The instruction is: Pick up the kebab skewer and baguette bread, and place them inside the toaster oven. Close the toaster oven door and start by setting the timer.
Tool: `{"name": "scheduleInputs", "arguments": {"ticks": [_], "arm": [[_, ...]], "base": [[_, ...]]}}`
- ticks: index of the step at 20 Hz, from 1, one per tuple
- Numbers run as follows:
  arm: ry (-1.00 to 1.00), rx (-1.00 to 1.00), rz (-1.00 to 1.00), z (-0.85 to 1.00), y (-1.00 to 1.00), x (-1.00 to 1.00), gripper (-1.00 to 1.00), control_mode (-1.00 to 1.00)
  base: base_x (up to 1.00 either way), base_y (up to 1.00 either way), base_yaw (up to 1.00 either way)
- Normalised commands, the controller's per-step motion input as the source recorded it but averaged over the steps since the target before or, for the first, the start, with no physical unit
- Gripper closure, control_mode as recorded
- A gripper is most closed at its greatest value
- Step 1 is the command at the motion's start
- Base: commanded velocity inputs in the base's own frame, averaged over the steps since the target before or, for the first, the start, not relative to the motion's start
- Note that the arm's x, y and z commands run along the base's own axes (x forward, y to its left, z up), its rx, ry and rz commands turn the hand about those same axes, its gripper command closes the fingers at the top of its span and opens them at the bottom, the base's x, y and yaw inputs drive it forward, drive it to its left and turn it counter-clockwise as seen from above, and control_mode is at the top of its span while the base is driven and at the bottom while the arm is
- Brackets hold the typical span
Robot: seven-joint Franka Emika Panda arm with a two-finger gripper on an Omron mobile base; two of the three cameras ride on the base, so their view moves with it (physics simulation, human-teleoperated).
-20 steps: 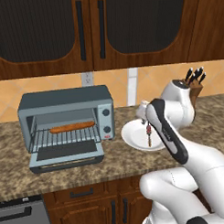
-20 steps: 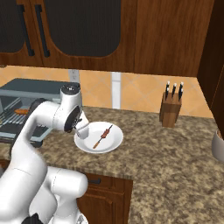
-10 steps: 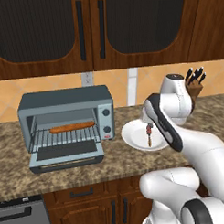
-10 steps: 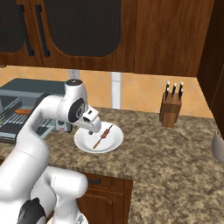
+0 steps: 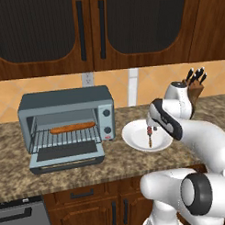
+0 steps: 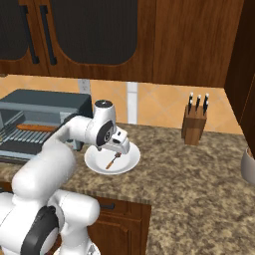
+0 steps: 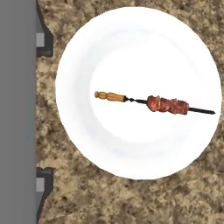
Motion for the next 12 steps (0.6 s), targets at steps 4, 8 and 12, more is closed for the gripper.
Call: {"name": "scheduleInputs", "arguments": {"ticks": [4,8,12], "arm": [[0.0,0.0,0.0,-0.33,0.0,0.45,-1.0,-1.0],[0.0,0.0,0.0,-0.27,0.0,0.44,-1.0,-1.0],[0.0,0.0,0.0,-0.33,0.0,0.46,-1.0,-1.0]], "base": [[0.0,0.0,0.0],[0.0,0.0,0.0],[0.0,0.0,0.0]]}}
